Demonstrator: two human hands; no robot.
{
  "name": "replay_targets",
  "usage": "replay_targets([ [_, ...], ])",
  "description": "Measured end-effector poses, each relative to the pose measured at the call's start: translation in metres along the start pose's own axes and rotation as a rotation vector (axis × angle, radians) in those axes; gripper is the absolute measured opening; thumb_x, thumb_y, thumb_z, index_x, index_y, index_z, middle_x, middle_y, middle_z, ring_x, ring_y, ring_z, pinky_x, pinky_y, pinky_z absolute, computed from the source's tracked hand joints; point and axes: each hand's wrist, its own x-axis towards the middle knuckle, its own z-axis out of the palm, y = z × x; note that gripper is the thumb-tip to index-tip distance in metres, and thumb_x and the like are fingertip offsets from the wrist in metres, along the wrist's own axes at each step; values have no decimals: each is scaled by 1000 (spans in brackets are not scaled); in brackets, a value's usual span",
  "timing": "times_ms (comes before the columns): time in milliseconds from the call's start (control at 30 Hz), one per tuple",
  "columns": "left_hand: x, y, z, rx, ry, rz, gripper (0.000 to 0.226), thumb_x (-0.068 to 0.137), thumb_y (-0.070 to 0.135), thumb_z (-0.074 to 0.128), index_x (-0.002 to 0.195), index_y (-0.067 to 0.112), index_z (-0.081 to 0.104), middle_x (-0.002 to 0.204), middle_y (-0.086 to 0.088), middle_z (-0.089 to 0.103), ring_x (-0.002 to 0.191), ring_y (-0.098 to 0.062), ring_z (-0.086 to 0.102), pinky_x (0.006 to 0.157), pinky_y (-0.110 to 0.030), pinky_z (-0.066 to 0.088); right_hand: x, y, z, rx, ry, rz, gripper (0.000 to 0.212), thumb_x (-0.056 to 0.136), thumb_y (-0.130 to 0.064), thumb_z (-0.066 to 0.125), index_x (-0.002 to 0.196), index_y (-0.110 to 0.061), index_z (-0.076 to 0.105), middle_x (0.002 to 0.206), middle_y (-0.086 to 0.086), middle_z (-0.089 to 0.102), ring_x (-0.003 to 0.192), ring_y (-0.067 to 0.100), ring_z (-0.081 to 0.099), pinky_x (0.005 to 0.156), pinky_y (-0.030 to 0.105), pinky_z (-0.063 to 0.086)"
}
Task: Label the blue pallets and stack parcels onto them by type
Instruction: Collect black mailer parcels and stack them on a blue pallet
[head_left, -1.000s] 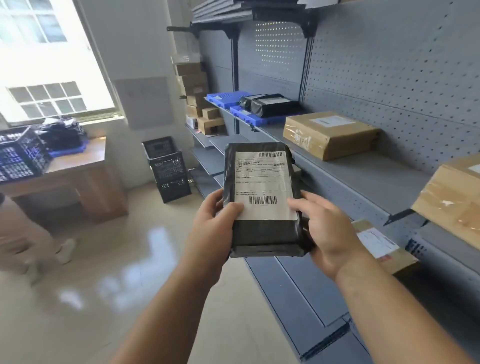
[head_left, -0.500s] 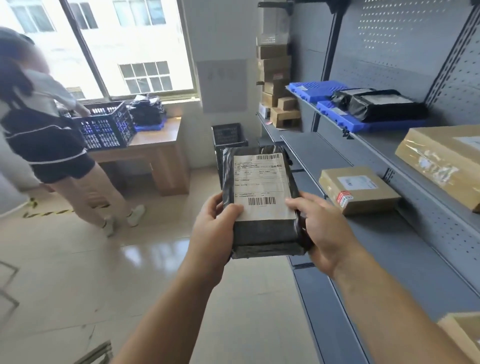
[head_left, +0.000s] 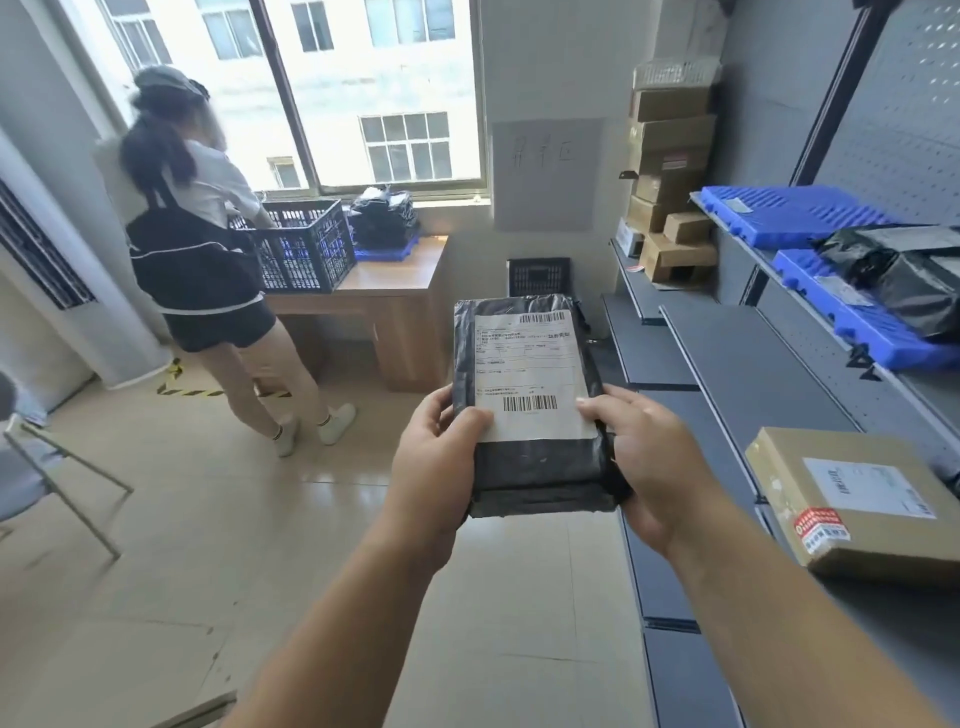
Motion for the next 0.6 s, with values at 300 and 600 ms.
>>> replay_targets([
  [300, 154, 8, -2, -5, -54, -15, 33, 86, 22, 61, 118, 31, 66, 107, 5, 78, 97, -22, 75, 70, -38, 59, 139, -5, 35, -23, 28, -16, 36, 97, -6, 52, 84, -22, 82, 94, 6, 80, 77, 19, 77, 55, 26, 57],
  [600, 309, 37, -12, 14, -106, -50, 40, 75, 29, 64, 114, 36, 69, 109, 6, 78, 104, -24, 74, 96, -57, 57, 270, -18, 85, -33, 118, -20, 27, 98, -10, 51, 104, -14, 77, 102, 9, 79, 86, 25, 77, 52, 28, 56],
])
